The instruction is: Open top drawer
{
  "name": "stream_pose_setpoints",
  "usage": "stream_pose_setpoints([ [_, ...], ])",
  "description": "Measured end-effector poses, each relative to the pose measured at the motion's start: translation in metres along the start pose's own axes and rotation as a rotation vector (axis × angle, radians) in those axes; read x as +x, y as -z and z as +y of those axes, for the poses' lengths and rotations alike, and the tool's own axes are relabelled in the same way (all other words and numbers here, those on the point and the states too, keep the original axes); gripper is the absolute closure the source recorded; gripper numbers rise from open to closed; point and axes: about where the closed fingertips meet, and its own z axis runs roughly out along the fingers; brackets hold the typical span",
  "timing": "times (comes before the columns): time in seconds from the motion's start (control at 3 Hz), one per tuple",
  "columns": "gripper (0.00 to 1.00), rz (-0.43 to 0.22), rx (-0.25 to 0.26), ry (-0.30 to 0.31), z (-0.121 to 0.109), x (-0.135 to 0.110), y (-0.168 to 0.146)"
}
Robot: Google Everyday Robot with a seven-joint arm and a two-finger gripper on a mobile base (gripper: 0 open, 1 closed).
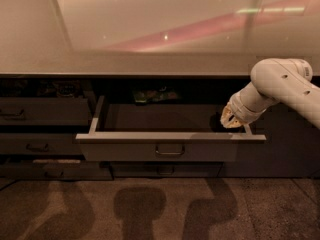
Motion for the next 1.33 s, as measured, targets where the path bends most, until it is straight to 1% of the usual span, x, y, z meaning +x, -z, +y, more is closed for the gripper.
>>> stream_pose_setpoints([
  [0.33,0.82,0.038,-0.010,-0.013,0.003,-0.005,0.003],
  [0.67,0.60,0.085,-0.024,-0.040,0.011,-0.010,0.009],
  [1.0,0.35,0.130,-0.025,-0.078,0.022,-0.019,0.016],
  [1.33,0.12,0.141,-0.014,-0.097,0.031,-0.028,0.023],
])
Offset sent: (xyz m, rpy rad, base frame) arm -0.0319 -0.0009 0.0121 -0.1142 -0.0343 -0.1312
